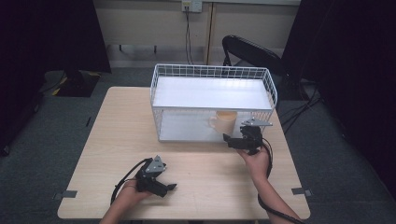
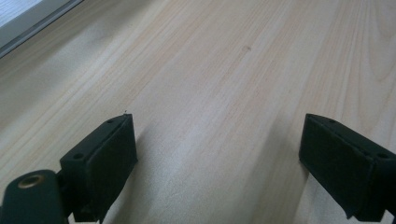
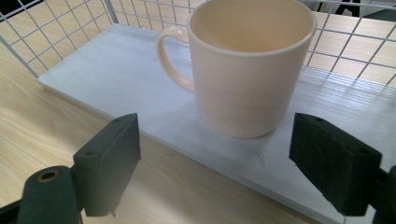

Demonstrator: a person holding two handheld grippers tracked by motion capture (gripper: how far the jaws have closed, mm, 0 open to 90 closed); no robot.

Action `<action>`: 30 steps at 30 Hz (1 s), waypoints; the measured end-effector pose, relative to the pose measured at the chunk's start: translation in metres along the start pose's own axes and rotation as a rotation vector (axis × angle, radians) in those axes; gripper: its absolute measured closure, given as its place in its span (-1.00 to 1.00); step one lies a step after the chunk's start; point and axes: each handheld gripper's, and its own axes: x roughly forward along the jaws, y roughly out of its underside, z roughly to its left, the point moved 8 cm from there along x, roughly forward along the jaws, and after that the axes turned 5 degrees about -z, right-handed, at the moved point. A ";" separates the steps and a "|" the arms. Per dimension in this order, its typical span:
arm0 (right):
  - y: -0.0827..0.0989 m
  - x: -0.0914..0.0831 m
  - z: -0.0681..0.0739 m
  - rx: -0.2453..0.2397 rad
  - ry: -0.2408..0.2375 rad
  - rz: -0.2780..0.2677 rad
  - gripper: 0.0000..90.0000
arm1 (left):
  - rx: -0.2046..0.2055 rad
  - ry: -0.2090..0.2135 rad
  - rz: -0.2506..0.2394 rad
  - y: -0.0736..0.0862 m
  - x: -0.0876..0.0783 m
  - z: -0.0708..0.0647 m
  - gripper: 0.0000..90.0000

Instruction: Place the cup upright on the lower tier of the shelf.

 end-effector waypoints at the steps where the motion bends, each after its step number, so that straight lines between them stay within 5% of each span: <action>1: 0.001 -0.001 0.001 0.001 -0.004 0.004 -0.65 | 0.000 0.000 0.000 0.000 0.000 0.000 -0.76; 30: 0.026 -0.027 0.004 -0.081 -0.086 0.054 -0.66 | 0.000 -0.001 -0.001 0.000 0.000 0.000 -0.75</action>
